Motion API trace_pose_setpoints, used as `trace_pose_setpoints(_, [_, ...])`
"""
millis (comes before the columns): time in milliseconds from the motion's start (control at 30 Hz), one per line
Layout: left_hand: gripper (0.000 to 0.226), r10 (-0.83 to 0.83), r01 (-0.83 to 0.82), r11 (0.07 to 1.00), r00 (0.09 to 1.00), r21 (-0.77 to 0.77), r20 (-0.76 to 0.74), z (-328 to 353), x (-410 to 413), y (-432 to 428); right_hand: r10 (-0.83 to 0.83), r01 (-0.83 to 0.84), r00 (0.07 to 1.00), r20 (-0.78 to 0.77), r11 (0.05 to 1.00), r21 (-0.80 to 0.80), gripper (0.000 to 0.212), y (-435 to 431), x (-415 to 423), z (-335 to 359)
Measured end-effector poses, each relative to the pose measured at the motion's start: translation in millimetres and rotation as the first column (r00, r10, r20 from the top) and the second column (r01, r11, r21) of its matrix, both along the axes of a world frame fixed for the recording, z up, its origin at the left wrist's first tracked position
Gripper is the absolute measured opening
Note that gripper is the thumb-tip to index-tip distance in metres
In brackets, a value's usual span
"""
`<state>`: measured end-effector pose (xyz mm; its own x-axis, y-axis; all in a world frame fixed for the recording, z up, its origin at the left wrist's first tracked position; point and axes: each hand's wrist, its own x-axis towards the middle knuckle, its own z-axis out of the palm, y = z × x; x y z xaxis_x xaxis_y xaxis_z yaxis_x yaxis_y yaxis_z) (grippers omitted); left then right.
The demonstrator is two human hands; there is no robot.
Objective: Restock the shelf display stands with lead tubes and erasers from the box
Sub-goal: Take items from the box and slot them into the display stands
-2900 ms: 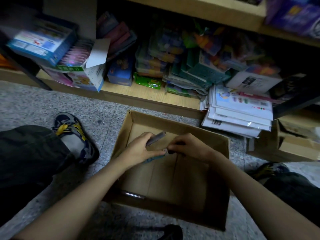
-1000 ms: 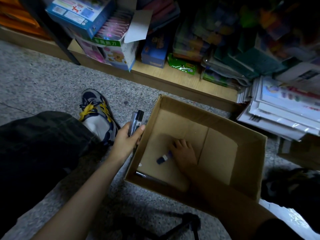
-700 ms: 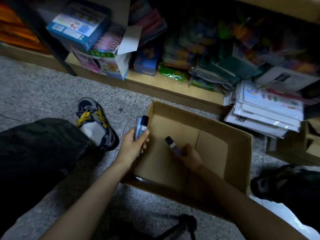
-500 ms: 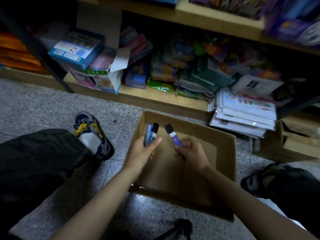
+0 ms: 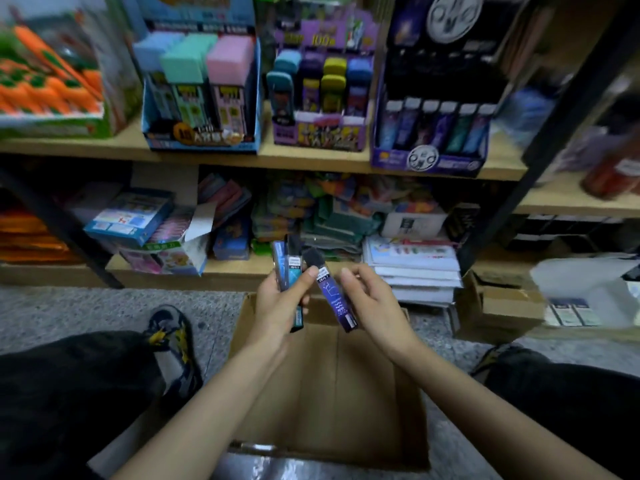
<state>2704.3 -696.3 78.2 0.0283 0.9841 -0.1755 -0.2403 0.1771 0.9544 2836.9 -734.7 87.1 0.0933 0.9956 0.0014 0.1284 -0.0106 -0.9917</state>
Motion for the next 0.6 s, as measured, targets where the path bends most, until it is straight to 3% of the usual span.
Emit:
trace_pose_setpoints(167, [0.011,-0.108,0.117,0.984,0.991,0.132,-0.073,50,16,11,-0.068,0.059,0.996,0.054,0.985,0.160,0.009,26,19,58])
trace_pose_setpoints(467, [0.014,-0.281,0.321,0.901,0.944,0.291,-0.172,108,40,49,0.018,-0.049,0.989,0.144,0.974,0.219,0.005,57,64,136])
trace_pose_setpoints(600, [0.036,-0.277,0.314,0.910,0.946,0.270,-0.169,124,43,71,-0.232,0.128,0.945,0.231,0.910,0.393,0.006,79,97,170])
